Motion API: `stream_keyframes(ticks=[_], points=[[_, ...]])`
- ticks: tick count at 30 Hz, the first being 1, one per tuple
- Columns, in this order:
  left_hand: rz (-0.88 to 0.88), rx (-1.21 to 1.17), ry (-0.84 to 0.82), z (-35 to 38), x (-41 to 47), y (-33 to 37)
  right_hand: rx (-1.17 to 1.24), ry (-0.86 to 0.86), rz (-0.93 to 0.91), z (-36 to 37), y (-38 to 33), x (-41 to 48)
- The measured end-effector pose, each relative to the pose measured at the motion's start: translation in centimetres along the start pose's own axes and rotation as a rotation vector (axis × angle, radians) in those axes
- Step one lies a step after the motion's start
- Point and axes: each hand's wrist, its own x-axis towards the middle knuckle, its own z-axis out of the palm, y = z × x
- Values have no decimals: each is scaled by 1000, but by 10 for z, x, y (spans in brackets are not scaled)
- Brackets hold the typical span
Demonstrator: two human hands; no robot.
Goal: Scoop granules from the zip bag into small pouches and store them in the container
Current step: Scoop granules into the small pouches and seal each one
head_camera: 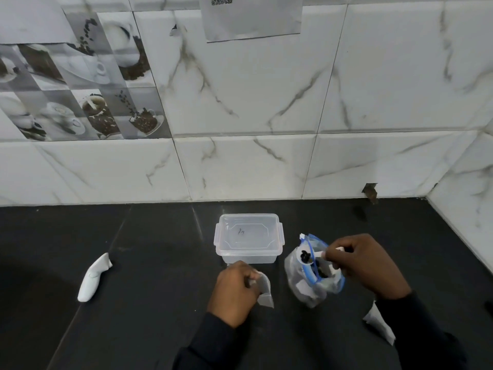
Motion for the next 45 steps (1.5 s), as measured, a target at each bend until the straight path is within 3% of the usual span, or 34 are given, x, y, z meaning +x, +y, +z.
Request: stream_keyframes(ticks=[10,21,30,37,41,45], points=[[-52,-43,-8,3,9,4,336,-68,241,14,28,14],[-77,-62,-28,4,12,-1,560,-183,249,34,11,13],[-211,-33,-79,8,10,-17,433,-241,362,64,40,17],[-229,-19,-101,9,12,-19,264,-146,411,59,73,9],[-216,-31,-100,11,13,-18,120,5,346,43,75,5],[-194,-28,-115,10,14,-14,153,95,167,30,44,-8]])
